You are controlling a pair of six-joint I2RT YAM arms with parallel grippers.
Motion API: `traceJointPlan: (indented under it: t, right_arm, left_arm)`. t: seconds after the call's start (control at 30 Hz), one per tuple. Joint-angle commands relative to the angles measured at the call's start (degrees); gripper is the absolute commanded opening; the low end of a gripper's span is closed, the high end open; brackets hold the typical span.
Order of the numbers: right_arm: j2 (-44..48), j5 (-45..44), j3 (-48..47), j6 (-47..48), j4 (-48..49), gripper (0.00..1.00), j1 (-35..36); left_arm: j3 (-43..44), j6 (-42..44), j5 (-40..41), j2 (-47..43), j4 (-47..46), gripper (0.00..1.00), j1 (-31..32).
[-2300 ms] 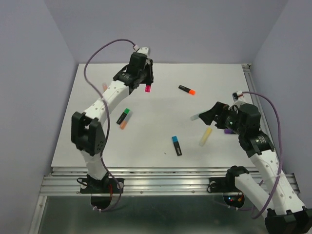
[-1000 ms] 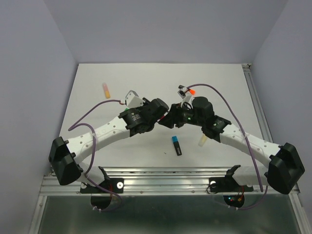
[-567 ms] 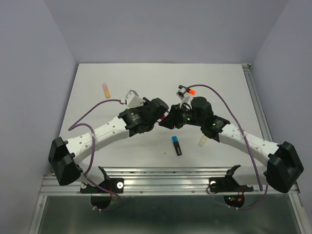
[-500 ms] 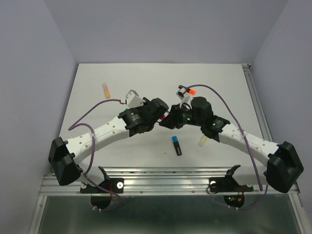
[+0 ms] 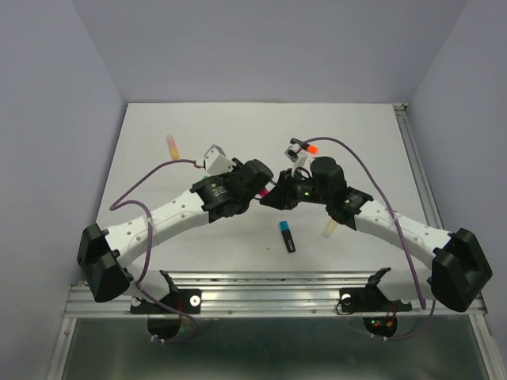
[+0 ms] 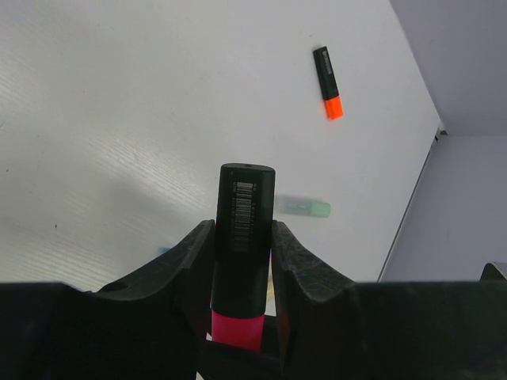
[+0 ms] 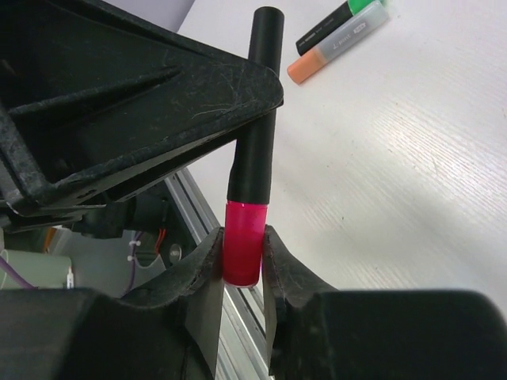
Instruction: Open the pen caps
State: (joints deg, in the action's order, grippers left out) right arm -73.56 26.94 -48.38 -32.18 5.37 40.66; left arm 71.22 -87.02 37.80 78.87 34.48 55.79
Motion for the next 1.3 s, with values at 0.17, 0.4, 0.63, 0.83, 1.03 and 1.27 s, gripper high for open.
traceJointPlan:
  t: [0.17,0.4,0.63,0.83,1.03,1.27]
  right_arm:
    - [6.3,19.7,4.0,-1.0,21.5,0.01,0.9]
    - [6.2,24.7,6.6,-6.6,30.7,0.01,0.9]
    - [6.9,21.0,5.2,-4.4,22.7,0.01,0.9]
    - [7.0,2.8,0.6,1.5,-3.5,0.01,1.2]
    - [10.7,-7.4,4.9,-3.4,-13.6,0.01,1.5]
    - [18.4,-6.9,10.3,-5.4,-13.7,0.01,1.8]
  left_arm:
    - [-6.3,6.8,-7.8,-1.7,-12.8,0.0,-5.9]
    - [-7.8,9.0,-9.7,-1.6,-15.5,0.0,-8.4]
    - [-8.8,9.9,-10.6,-0.8,-17.8,0.0,-9.1]
    - [-5.8,9.0,-4.9,1.1,-13.8,0.0,-11.4]
    - [-0.9,9.4,0.6,2.3,-9.2,0.0,-16.0]
    - [-1.5,12.0,2.1,1.3,-10.2,0.0,-21.2]
